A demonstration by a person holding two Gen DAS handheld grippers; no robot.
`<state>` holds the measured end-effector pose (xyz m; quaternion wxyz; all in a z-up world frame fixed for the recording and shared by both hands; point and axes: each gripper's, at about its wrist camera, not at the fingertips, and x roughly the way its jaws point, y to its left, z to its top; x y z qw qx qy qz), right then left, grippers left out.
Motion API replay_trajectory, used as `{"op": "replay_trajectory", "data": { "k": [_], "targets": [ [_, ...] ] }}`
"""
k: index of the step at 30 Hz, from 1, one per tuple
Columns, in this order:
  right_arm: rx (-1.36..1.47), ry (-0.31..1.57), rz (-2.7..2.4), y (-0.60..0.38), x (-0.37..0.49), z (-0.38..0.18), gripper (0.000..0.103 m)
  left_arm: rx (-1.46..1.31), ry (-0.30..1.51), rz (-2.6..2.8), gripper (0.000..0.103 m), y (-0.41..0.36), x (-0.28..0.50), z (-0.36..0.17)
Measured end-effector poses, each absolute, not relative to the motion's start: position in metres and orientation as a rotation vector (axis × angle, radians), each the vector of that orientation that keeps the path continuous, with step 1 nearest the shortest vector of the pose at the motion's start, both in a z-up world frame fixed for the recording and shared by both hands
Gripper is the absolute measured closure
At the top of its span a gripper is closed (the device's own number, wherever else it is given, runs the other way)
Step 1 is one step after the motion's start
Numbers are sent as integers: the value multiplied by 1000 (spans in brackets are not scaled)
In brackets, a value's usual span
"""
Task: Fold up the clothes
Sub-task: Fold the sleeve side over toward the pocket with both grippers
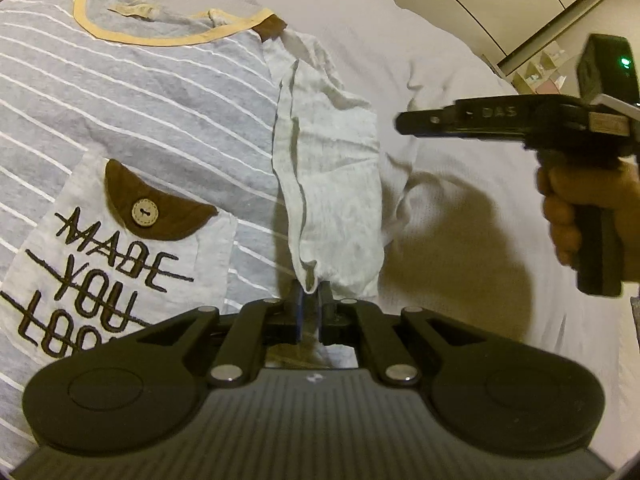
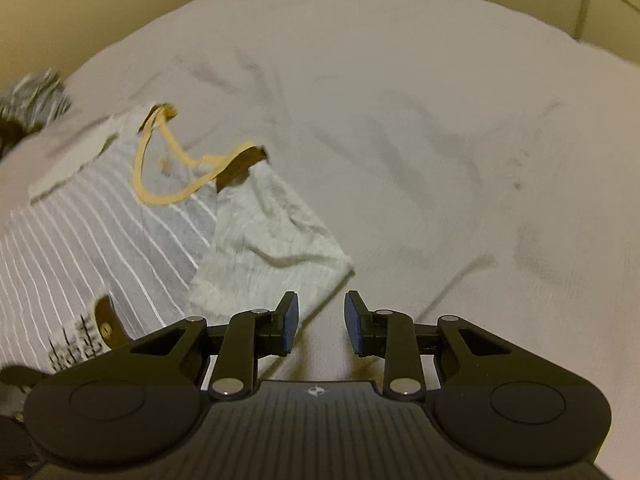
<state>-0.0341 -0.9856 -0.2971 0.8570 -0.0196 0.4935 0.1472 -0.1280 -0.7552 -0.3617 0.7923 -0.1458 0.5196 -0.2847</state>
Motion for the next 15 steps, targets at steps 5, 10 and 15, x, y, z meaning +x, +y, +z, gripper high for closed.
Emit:
{"op": "replay_trajectory", "data": {
  "k": [5, 10, 15],
  "targets": [
    [-290, 967, 474, -956, -15, -300, 73, -308, 1115, -628, 101, -756, -126, -363],
    [-579, 981, 667, -925, 1, -315, 72, -306, 1106, -646, 101, -755, -124, -366],
    [-563, 1100, 663, -933, 14, -323, 75, -299, 1101, -672, 101, -753, -123, -366]
  ]
}}
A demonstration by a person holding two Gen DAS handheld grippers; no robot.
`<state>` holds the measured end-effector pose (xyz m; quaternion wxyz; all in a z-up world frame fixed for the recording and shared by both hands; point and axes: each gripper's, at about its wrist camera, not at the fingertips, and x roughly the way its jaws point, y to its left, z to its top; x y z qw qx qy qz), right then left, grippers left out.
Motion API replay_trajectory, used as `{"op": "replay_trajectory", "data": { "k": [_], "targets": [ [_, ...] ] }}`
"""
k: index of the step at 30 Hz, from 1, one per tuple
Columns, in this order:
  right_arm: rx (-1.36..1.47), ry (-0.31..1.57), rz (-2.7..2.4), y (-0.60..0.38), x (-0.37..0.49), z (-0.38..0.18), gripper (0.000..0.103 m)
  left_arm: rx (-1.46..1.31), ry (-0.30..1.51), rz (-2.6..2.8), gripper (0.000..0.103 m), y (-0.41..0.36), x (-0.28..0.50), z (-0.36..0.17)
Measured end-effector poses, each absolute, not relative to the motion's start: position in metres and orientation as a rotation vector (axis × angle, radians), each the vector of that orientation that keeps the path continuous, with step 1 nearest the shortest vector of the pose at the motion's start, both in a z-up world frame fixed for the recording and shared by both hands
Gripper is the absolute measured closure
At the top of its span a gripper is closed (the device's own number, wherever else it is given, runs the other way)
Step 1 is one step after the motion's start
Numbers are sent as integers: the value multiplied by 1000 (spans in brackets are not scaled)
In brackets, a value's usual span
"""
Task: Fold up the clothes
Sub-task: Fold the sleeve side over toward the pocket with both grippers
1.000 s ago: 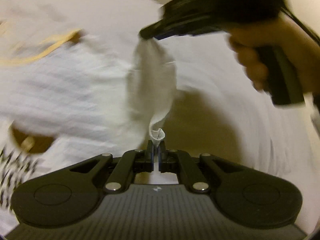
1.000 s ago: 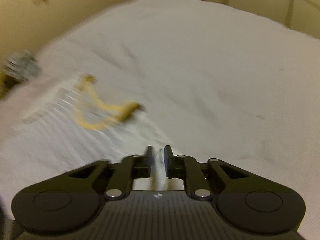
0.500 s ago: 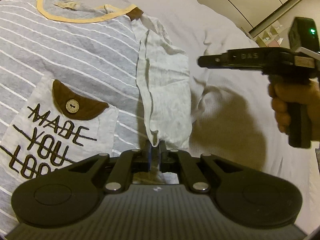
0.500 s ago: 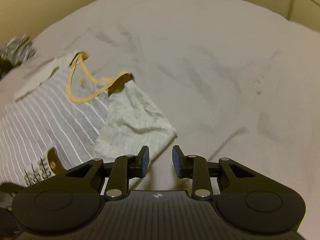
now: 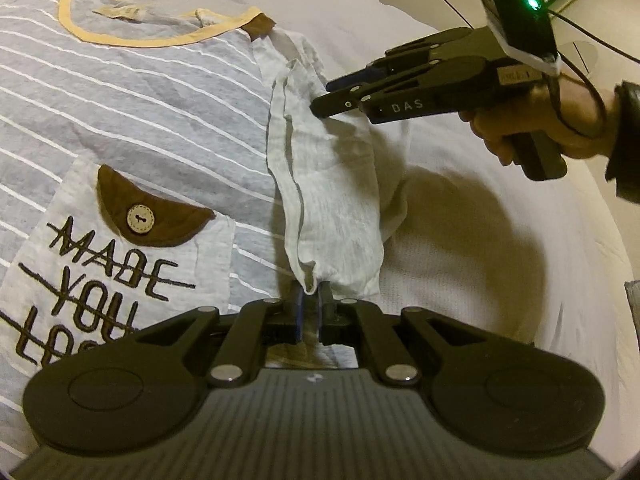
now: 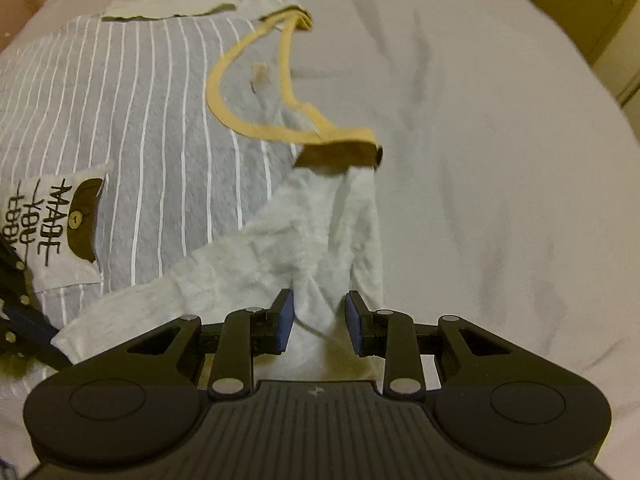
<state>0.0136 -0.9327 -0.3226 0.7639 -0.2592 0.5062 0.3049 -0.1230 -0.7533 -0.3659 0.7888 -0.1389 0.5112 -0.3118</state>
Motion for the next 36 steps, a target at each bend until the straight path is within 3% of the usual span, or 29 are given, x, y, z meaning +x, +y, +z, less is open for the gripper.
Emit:
{"op": "replay_trajectory", "data": {
  "k": [1, 2, 7, 12, 14, 15, 25, 31, 36],
  "targets": [
    [-556, 1124, 659, -935, 16, -324, 94, -296, 1102, -678, 101, -753, -123, -366],
    [-545, 1145, 652, -938, 17, -323, 103, -291, 1102, -687, 101, -754, -122, -365],
    [-418, 1159, 517, -969, 16, -304, 103, -293, 1104, -743, 102, -759, -122, -362],
    [-467, 1176, 474, -971, 13, -317, 103, -290, 1130, -722, 102, -762, -116, -373],
    [-476, 1151, 446, -968, 9, -317, 80, -290, 1128, -718, 102, -761, -113, -371],
    [-460, 1126, 425, -969, 7, -313, 79, -285, 1121, -721, 102, -759, -113, -368],
    [-17, 1022, 275, -980, -57, -283, 79, -259, 1024, -738, 102, -759, -99, -343],
    [-46, 1210, 360, -963, -88, -334, 79, -142, 1123, -751, 101, -778, -93, -368],
    [2, 1121, 315, -983, -79, -304, 79, -99, 1128, -768, 101, -779, -100, -368]
  ]
}}
